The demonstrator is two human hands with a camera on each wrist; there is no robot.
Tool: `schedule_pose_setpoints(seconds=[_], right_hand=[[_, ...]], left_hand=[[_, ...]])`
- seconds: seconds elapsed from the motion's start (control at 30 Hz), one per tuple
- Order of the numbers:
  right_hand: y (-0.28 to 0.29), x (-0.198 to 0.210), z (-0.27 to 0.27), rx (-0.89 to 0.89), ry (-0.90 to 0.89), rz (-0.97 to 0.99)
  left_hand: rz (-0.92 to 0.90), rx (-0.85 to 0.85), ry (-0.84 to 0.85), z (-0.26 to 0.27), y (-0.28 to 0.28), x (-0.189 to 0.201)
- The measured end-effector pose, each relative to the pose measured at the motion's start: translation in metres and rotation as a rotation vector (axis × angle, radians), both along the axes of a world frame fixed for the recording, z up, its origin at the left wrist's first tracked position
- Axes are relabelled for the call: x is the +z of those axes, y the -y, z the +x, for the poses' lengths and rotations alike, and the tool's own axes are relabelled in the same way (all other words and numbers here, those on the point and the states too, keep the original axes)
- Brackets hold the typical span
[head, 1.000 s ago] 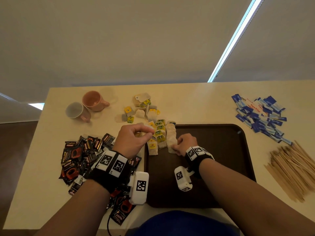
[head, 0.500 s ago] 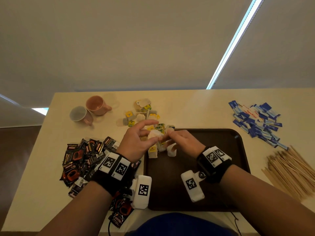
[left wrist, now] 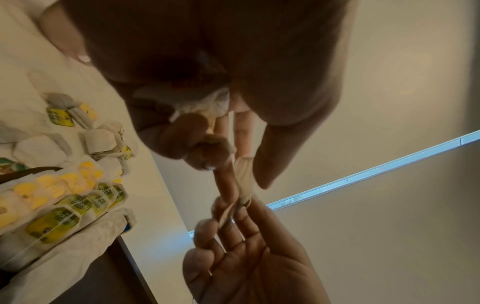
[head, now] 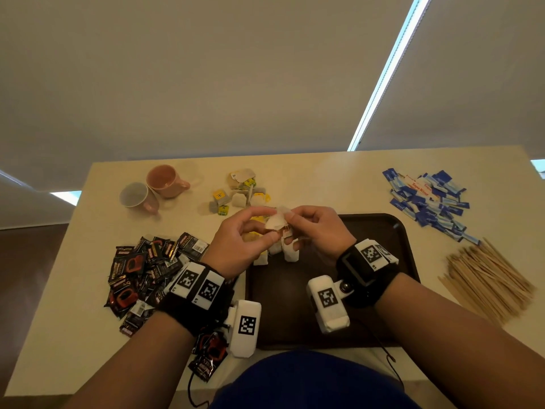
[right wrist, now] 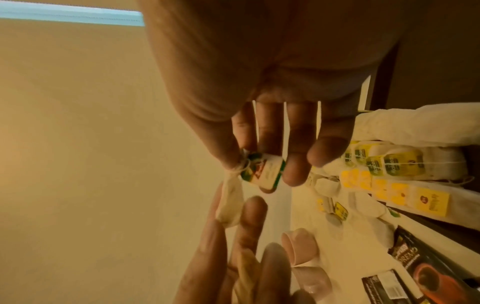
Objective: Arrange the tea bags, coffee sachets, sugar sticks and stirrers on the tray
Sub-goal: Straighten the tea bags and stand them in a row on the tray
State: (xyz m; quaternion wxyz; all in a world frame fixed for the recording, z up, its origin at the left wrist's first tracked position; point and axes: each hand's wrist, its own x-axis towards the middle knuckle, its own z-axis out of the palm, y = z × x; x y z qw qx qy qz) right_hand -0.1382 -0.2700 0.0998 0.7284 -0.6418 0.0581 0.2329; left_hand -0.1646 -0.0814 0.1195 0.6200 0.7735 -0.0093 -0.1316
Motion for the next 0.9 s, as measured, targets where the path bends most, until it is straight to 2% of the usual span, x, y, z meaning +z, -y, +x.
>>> schedule_pose_setpoints(seconds=[0.1, 0.23, 0.37, 0.6, 0.67, 0.77, 0.9], right_hand=[[0.005, 0.008, -0.001, -0.019, -0.014, -0.025], [0.006, 0.011, -0.006, 0.024, -0.065, -0.013], [0.004, 0.012, -0.011, 0.062, -0.099, 0.001], [0.008, 0.017, -0.015, 0.099, -0.118, 0.015], [0.009, 0.019, -0.016, 0.136, -0.038, -0.083], [0.008, 0.021, -0.015, 0.192, 0.204, -0.287], [0.001, 0.023, -0.016, 0.261, 0.394, -0.302]], left_hand=[[-0.005, 0.030, 0.048, -0.003, -0.006, 0.000], [0.120, 0.006, 0.192, -0.002, -0.007, 0.001], [0.121, 0.018, 0.326, 0.001, -0.001, 0.005], [0.184, 0.119, 0.262, 0.010, -0.005, 0.013], [0.194, 0.119, 0.212, 0.013, -0.007, 0.016], [0.201, 0.079, 0.158, 0.014, -0.007, 0.022], [0.181, 0.067, 0.129, 0.015, -0.003, 0.028]])
